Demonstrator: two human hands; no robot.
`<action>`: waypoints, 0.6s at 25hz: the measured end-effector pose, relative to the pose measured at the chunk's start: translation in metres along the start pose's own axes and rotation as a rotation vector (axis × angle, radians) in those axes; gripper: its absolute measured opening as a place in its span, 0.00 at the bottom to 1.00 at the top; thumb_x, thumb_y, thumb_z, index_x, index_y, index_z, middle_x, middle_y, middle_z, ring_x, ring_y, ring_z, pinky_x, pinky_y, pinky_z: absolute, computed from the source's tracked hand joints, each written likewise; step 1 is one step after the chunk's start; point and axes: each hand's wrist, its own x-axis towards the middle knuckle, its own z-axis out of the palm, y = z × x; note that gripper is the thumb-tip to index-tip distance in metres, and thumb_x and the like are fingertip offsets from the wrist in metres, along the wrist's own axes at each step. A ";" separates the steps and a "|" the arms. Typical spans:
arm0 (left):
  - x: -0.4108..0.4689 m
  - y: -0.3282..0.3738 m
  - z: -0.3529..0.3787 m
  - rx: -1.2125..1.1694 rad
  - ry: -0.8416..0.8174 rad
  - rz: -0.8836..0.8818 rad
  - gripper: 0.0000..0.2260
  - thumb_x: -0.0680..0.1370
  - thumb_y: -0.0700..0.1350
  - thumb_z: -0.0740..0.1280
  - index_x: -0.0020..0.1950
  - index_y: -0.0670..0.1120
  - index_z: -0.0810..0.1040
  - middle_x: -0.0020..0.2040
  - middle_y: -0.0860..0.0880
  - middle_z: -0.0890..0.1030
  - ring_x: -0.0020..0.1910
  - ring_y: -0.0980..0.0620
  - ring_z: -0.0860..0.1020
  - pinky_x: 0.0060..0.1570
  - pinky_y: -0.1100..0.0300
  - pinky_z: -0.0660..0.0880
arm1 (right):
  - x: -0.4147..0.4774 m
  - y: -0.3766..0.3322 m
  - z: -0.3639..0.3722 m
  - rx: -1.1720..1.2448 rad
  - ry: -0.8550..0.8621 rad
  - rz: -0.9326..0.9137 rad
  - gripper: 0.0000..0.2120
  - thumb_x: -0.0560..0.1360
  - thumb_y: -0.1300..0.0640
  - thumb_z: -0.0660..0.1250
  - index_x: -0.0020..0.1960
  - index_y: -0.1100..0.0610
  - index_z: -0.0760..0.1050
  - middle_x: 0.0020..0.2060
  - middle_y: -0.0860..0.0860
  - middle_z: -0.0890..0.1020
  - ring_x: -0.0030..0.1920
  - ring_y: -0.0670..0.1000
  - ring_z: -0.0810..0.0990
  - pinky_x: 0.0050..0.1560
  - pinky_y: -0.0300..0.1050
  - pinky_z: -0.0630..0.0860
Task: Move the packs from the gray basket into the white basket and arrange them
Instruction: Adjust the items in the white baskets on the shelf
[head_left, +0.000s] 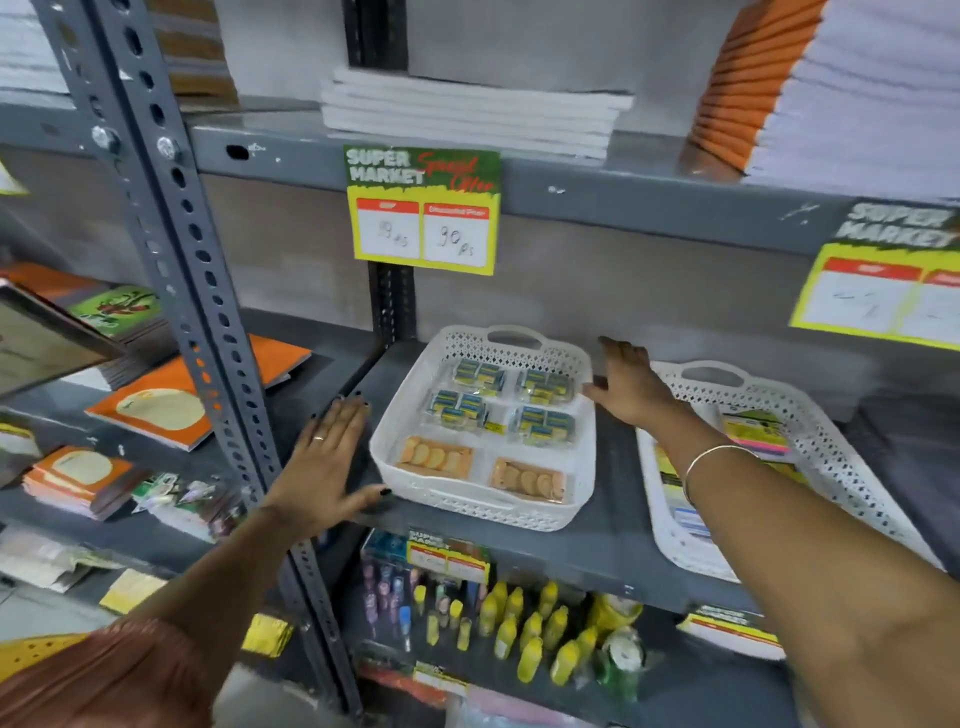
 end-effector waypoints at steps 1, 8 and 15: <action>0.009 0.013 -0.012 0.009 0.037 0.020 0.45 0.70 0.73 0.47 0.74 0.40 0.50 0.75 0.41 0.52 0.74 0.46 0.47 0.71 0.41 0.49 | -0.006 0.013 -0.012 0.008 0.034 0.018 0.35 0.75 0.50 0.66 0.75 0.61 0.54 0.72 0.60 0.64 0.73 0.60 0.59 0.70 0.55 0.65; 0.093 0.210 -0.023 -0.013 0.118 0.354 0.42 0.72 0.72 0.43 0.74 0.42 0.50 0.75 0.42 0.50 0.74 0.45 0.46 0.70 0.44 0.47 | -0.069 0.145 -0.084 -0.034 0.102 0.176 0.33 0.76 0.50 0.64 0.75 0.62 0.56 0.69 0.62 0.67 0.70 0.62 0.63 0.66 0.54 0.67; 0.115 0.437 0.028 -0.010 0.069 0.661 0.38 0.73 0.71 0.40 0.74 0.46 0.54 0.73 0.47 0.51 0.73 0.45 0.51 0.71 0.43 0.46 | -0.159 0.321 -0.128 -0.065 -0.033 0.371 0.30 0.75 0.52 0.66 0.72 0.63 0.62 0.71 0.62 0.66 0.71 0.61 0.66 0.70 0.51 0.65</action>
